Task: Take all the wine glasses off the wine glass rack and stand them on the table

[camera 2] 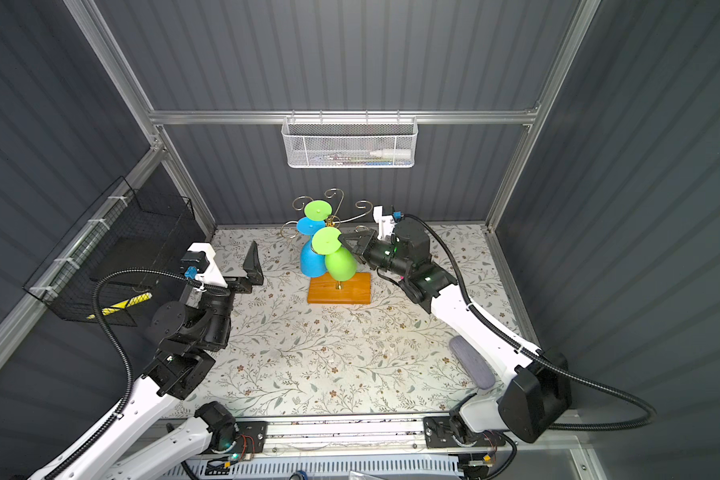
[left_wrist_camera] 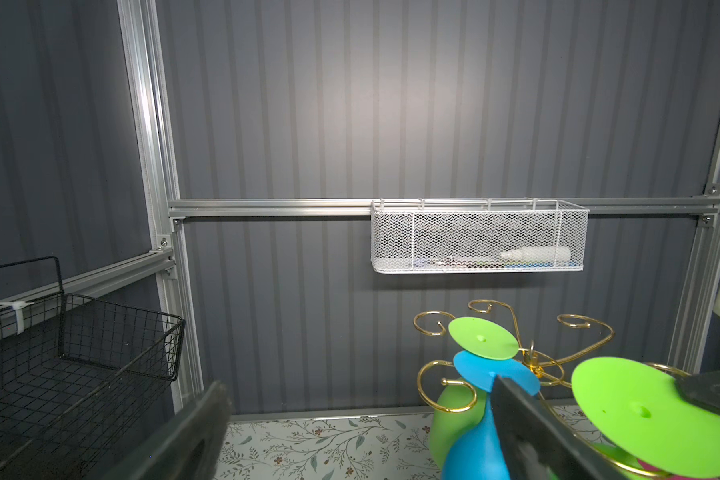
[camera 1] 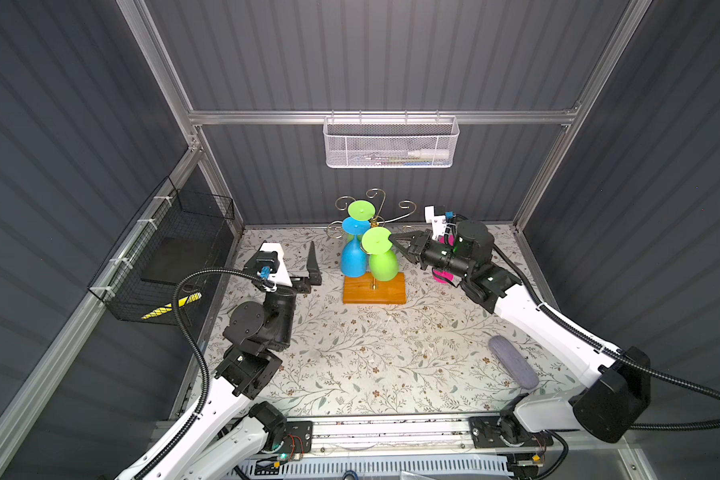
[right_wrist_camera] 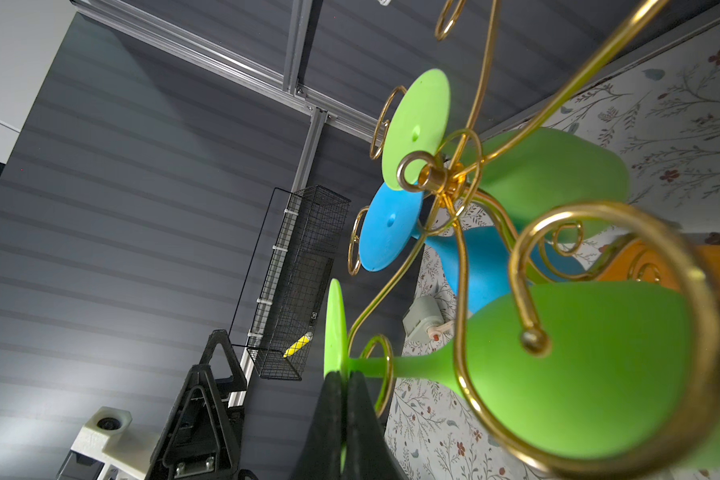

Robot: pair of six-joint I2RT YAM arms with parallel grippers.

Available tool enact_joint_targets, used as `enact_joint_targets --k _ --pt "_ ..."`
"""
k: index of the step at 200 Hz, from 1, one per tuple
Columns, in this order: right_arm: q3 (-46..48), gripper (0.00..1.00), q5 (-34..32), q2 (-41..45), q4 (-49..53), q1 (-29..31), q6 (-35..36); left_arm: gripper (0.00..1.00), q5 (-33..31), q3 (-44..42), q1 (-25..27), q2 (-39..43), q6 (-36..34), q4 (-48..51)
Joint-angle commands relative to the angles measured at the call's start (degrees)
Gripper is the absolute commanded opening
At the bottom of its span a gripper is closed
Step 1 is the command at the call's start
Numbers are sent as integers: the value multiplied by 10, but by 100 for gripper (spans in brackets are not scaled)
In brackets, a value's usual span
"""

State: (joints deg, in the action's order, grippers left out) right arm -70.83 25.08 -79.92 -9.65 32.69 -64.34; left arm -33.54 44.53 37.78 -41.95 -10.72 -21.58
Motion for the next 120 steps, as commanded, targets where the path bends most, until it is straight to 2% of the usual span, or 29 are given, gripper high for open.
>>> enact_joint_targets --k 1,55,120 --pt "-25 0 1 -1 -36 7 -1 100 -11 -3 -1 7 9 -1" --pt "-12 0 -33 32 -7 20 30 100 -12 -2 -2 0 6 -8" --pt "-10 0 -30 31 -2 32 31 99 -10 2 -2 -7 6 -12"
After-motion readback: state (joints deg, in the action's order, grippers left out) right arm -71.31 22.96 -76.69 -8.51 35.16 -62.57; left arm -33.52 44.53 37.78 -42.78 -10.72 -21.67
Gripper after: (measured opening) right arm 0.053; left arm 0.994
